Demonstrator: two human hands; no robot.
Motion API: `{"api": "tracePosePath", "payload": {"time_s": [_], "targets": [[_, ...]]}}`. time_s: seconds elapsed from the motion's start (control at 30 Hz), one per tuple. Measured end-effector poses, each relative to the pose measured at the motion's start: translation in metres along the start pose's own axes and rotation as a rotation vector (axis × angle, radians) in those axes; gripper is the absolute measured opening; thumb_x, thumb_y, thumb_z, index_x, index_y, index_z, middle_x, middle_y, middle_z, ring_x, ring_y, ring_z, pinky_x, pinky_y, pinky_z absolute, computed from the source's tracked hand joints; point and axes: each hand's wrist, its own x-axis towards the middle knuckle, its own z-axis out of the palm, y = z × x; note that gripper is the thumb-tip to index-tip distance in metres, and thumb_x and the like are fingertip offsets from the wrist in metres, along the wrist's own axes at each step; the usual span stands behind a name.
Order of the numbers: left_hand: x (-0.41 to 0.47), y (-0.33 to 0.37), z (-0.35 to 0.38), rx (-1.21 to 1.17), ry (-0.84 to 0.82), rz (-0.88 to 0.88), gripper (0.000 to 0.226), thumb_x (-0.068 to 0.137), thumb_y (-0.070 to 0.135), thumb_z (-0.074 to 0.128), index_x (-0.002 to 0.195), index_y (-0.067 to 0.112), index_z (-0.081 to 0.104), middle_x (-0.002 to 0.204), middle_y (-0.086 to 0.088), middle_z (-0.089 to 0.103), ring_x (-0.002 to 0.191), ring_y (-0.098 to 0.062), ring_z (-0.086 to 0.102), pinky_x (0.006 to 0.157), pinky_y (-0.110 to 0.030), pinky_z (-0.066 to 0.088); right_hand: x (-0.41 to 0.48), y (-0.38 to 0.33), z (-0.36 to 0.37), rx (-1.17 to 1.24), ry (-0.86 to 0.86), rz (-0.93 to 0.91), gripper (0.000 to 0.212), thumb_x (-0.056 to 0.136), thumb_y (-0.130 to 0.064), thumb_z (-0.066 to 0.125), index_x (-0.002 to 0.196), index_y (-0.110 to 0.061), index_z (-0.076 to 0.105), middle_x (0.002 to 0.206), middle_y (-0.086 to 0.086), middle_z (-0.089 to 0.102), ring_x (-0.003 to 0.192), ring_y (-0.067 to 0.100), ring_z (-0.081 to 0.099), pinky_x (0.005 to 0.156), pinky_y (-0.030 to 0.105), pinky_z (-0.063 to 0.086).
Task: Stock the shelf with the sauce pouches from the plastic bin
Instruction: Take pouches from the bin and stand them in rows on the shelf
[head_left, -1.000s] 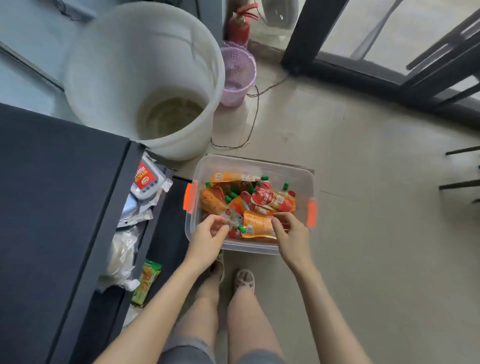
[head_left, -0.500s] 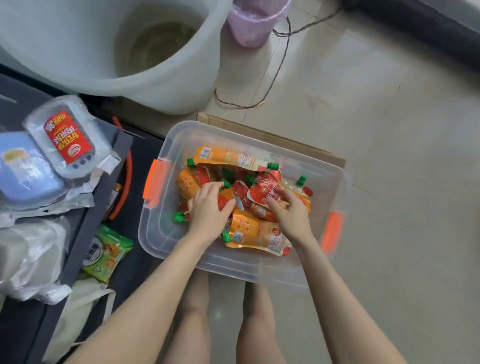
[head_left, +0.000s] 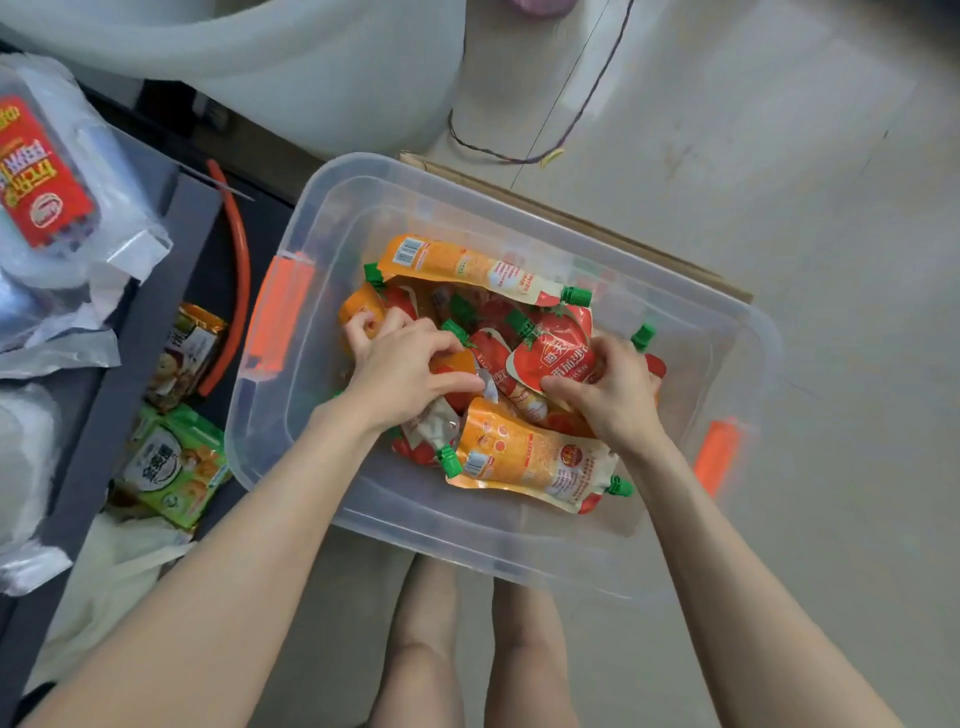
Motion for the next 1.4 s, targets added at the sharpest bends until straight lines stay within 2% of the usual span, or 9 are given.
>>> {"api": "tracePosePath", "payload": {"time_s": [0.1, 0.2, 0.3, 0.37, 0.5, 0.6, 0.77, 0.93, 1.4], "targets": [[-0.002, 0.000, -0.003, -0.102, 0.037, -0.006, 0.031, 0.078, 0.063, 0.055, 0.075, 0.033, 0.049, 0.083, 0.013, 0.052, 0.107, -0.015, 0.038, 0.092, -0.034, 0.006, -0.002, -0.004, -0.009, 0.096, -0.064, -0.016, 0.046, 0.067, -0.038, 0.080, 0.101, -0.026, 0.051, 0.106, -0.001, 0.064, 0.099, 0.023, 0.061, 0.090, 0.049, 0.048], [-0.010, 0.002, -0.009, -0.250, 0.102, -0.027, 0.033, 0.082, 0.058, 0.054, 0.070, 0.029, 0.045, 0.076, 0.012, 0.055, 0.105, -0.014, 0.043, 0.091, -0.029, 0.006, -0.010, -0.008, -0.023, 0.197, -0.030, -0.052, 0.055, 0.070, -0.036, 0.079, 0.118, -0.024, 0.054, 0.102, -0.009, 0.064, 0.097, 0.016, 0.063, 0.086, 0.035, 0.052], [-0.022, 0.013, -0.021, -0.479, 0.145, -0.098, 0.031, 0.083, 0.054, 0.058, 0.072, 0.026, 0.049, 0.076, 0.009, 0.058, 0.109, -0.023, 0.046, 0.099, -0.038, 0.025, -0.020, -0.020, -0.041, 0.295, 0.004, -0.091, 0.059, 0.072, -0.034, 0.079, 0.124, -0.024, 0.055, 0.099, -0.012, 0.066, 0.090, 0.002, 0.064, 0.075, 0.018, 0.051], [-0.032, 0.026, -0.035, -0.677, 0.214, -0.090, 0.030, 0.083, 0.047, 0.062, 0.072, 0.022, 0.051, 0.075, 0.007, 0.061, 0.095, -0.018, 0.058, 0.082, -0.042, 0.048, -0.030, -0.032, -0.053, 0.349, 0.017, -0.117, 0.047, 0.071, -0.033, 0.080, 0.114, -0.024, 0.062, 0.091, -0.013, 0.069, 0.083, -0.001, 0.066, 0.072, 0.018, 0.053], [-0.055, 0.057, -0.062, -0.938, 0.456, -0.086, 0.027, 0.086, 0.033, 0.065, 0.068, 0.019, 0.050, 0.064, 0.012, 0.060, 0.065, 0.002, 0.057, 0.056, -0.016, 0.045, -0.066, -0.062, -0.076, 0.601, 0.008, -0.156, 0.017, 0.076, -0.025, 0.077, 0.091, -0.022, 0.069, 0.080, -0.012, 0.075, 0.074, 0.005, 0.071, 0.061, 0.016, 0.052], [-0.083, 0.076, -0.081, -1.052, 0.621, -0.142, 0.028, 0.084, 0.035, 0.065, 0.066, 0.021, 0.049, 0.057, 0.015, 0.059, 0.056, 0.004, 0.054, 0.054, -0.013, 0.042, -0.101, -0.080, -0.087, 0.756, -0.040, -0.133, 0.013, 0.080, -0.022, 0.073, 0.093, -0.020, 0.068, 0.085, -0.003, 0.076, 0.078, 0.015, 0.072, 0.064, 0.024, 0.055], [-0.156, 0.094, -0.112, -1.256, 0.812, -0.318, 0.043, 0.072, 0.050, 0.066, 0.063, 0.013, 0.047, 0.066, -0.014, 0.058, 0.064, -0.025, 0.057, 0.061, -0.048, 0.054, -0.170, -0.109, -0.099, 0.954, -0.179, -0.070, 0.015, 0.079, -0.014, 0.070, 0.094, -0.015, 0.068, 0.091, 0.011, 0.075, 0.082, 0.028, 0.071, 0.074, 0.039, 0.059], [-0.246, 0.113, -0.140, -1.555, 1.007, -0.303, 0.038, 0.071, 0.035, 0.071, 0.064, 0.010, 0.044, 0.064, -0.002, 0.062, 0.069, -0.009, 0.068, 0.059, -0.029, 0.057, -0.242, -0.139, -0.106, 1.011, -0.314, 0.006, 0.037, 0.070, -0.025, 0.074, 0.099, -0.003, 0.067, 0.092, 0.017, 0.073, 0.078, 0.030, 0.071, 0.070, 0.038, 0.059], [-0.476, 0.097, -0.168, -1.789, 1.572, -0.179, 0.019, 0.087, 0.009, 0.063, 0.101, 0.016, 0.053, 0.085, 0.010, 0.070, 0.087, -0.011, 0.069, 0.067, -0.033, 0.057, -0.398, -0.239, -0.064, 0.891, -0.742, -0.135, 0.048, 0.075, -0.026, 0.068, 0.119, -0.009, 0.061, 0.114, 0.015, 0.068, 0.098, 0.030, 0.066, 0.088, 0.044, 0.054]]}}
